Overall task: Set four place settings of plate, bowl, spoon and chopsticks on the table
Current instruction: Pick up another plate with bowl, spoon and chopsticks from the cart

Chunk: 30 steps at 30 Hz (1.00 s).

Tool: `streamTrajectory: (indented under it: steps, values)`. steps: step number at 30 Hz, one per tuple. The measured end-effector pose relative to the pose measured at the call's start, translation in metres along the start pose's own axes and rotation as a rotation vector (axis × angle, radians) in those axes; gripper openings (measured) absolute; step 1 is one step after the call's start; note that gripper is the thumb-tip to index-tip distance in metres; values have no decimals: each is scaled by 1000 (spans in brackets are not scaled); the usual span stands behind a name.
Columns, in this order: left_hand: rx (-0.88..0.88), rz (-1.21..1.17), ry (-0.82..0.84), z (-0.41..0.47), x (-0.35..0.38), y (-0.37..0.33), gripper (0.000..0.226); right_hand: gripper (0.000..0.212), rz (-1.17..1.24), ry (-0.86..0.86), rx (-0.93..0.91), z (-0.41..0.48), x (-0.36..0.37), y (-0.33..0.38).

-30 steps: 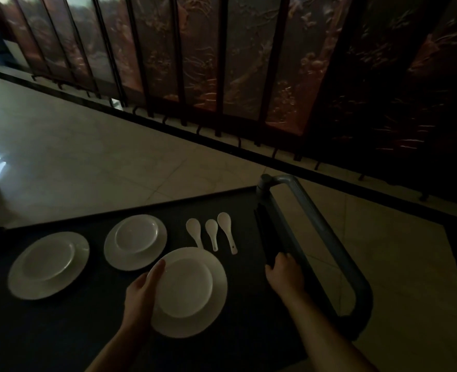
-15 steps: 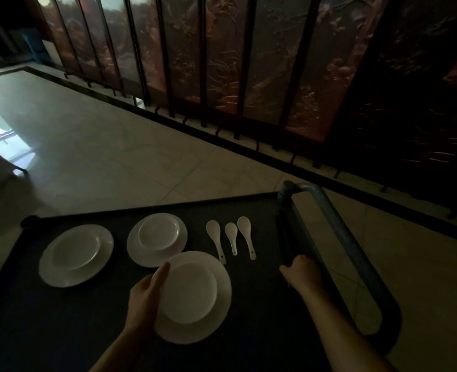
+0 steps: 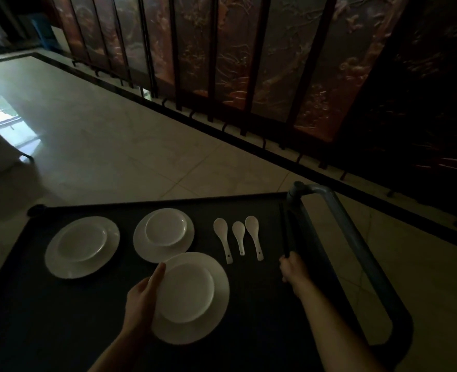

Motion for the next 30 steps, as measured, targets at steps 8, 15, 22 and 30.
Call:
streamTrajectory:
  steps: [8, 15, 22, 30]
  values:
    - [-17, -26, -94, 1, -20, 0, 72, 40, -133, -46, -180, 8, 26, 44]
    - [21, -70, -105, -1, -37, -8, 70, 32, -179, -37, -169, 23, 42, 53]
    - [30, -122, -86, -3, -48, -13, 68, 28, -113, -126, -217, 25, 43, 34]
    - [116, -183, -121, -7, -66, -34, 56, 8, 384, 1, -452, -68, 49, 74]
Point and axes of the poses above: each hand's wrist, its own z-axis towards the middle knuckle, its own x-axis out of the palm, y = z × x, the point moved 1 cm from there along z, towards the middle knuckle, and after that the axes turned 7 degrees about -x, right-handed, at the moved point
